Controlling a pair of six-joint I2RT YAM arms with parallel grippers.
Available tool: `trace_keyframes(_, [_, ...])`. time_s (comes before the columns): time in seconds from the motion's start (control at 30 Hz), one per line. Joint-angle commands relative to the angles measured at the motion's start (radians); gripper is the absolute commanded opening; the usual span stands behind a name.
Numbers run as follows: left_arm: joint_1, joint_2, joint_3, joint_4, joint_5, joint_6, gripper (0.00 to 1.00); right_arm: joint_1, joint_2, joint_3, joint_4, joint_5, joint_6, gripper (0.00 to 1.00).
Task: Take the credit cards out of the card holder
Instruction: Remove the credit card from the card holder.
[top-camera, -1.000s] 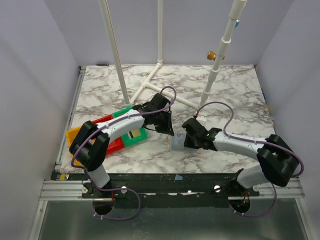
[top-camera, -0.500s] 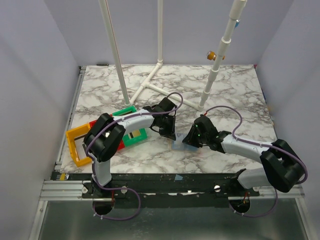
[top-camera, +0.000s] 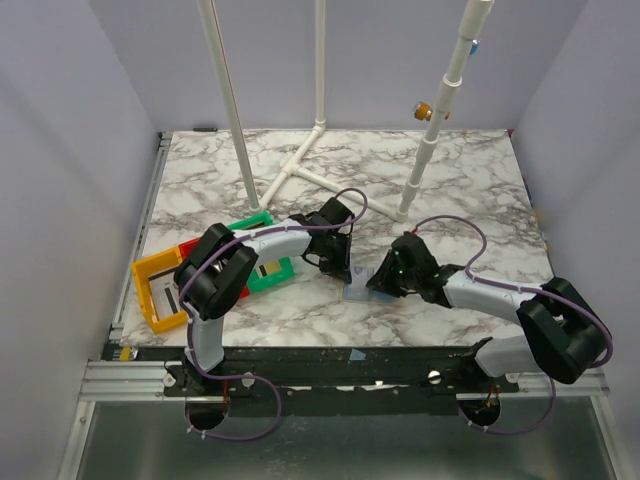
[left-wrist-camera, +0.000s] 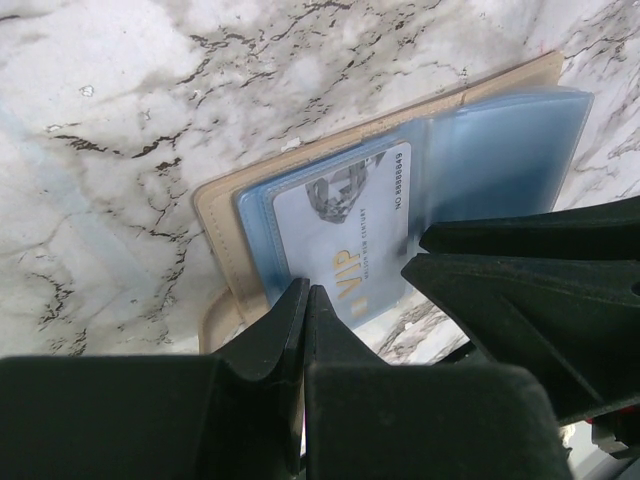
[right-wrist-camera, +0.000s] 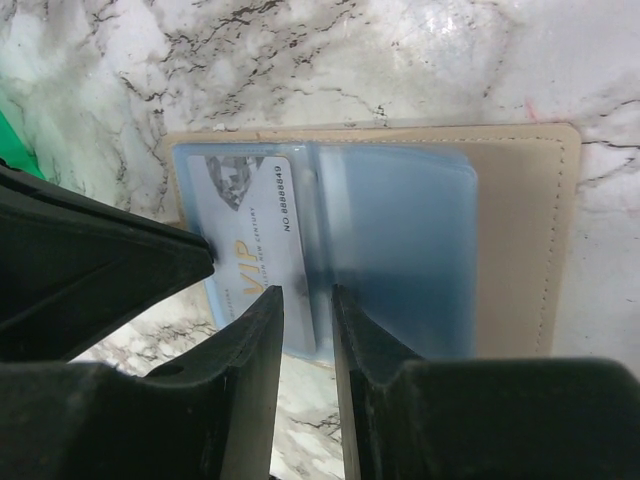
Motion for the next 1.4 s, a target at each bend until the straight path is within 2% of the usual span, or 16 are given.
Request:
trace_keyframes(0.0, [-0.002, 0.034, 0.013, 0.011, -0.031, 0.003, 0.0, -0.011, -0.001, -0.02, 0.015, -0.013, 0.003, 0.29])
trace_keyframes(0.17, [-0.007, 0.046, 0.027, 0.005, -0.029, 0.005, 0.0, -0.029, -0.019, -0.037, 0.014, -0.026, 0.002, 0.3])
trace_keyframes(0.53, [-0.014, 0.054, 0.04, -0.002, -0.025, 0.005, 0.0, -0.088, -0.015, -0.097, 0.147, -0.126, 0.011, 0.3])
trace_keyframes(0.8, [0.013, -0.032, -0.004, -0.036, -0.099, 0.033, 0.0, -0.095, -0.009, -0.105, 0.148, -0.131, 0.011, 0.3])
trace_keyframes(1.37, [0.009, -0.068, -0.004, -0.028, -0.073, 0.033, 0.0, -0.096, 0.001, -0.112, 0.161, -0.136, 0.017, 0.3])
